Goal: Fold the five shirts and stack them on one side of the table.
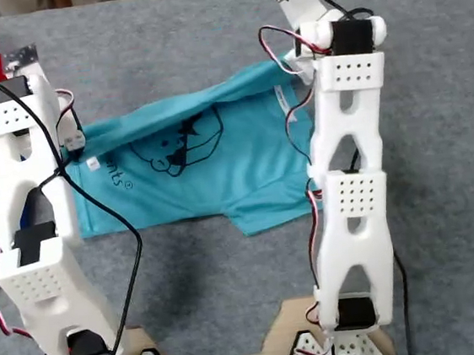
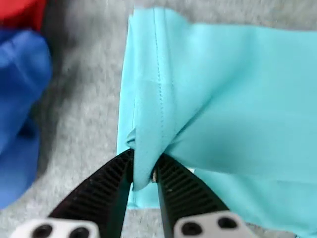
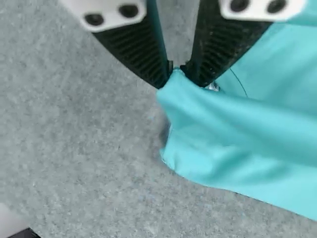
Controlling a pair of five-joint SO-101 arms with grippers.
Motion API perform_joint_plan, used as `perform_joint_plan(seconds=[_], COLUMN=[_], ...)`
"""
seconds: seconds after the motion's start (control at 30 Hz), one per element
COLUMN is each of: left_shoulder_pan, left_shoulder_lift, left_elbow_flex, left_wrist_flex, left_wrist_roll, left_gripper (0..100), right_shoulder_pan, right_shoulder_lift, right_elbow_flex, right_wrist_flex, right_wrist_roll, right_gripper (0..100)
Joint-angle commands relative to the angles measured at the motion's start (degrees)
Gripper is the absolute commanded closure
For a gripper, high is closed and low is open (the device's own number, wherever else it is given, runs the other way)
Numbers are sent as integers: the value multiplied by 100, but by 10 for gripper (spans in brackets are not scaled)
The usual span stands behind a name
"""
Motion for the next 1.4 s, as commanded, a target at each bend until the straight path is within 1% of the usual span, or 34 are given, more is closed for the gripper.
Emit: perform_joint_plan(seconds=[0.0, 0.23, 0.43, 0.53, 0.67, 0.8, 0.97, 1.07, 1.13, 1.27, 1.37], left_shoulder_pan=[-70, -79, -70, -123, -343, -580, -554, -396, -255, -9, 9], left_shoulder_lift=[-84, -110, -136, -136, -136, -136, -92, -92, -92, -127, -127], left_elbow_flex=[-26, 756, 1363, 1565, 1635, 1626, 1732, 1890, 2040, 2233, 2233], left_wrist_flex=[158, 105, -62, -308, -457, -440, -431, -440, -440, -448, -448], left_wrist_roll=[-44, -44, -44, -44, -79, -431, -519, -519, -519, -519, -501], left_gripper=[980, 980, 980, 980, 980, 980, 980, 980, 980, 980, 980], right_shoulder_pan=[189, 136, 136, 136, 136, 136, 180, 180, 189, 242, 242], right_shoulder_lift=[-822, -2343, -3415, -3969, -4857, -5859, -6791, -7011, -7020, -7064, -7064], right_elbow_flex=[892, 3679, 5490, 6457, 8101, 9982, 11899, 12593, 12796, 12725, 12532], right_wrist_flex=[105, 53, -9, -211, -695, -1521, -2426, -2699, -2848, -2857, -2611], right_wrist_roll=[123, 167, 167, 167, 176, 176, 149, 114, 88, -18, 0], right_gripper=[993, 993, 993, 993, 993, 993, 993, 993, 993, 992, 992])
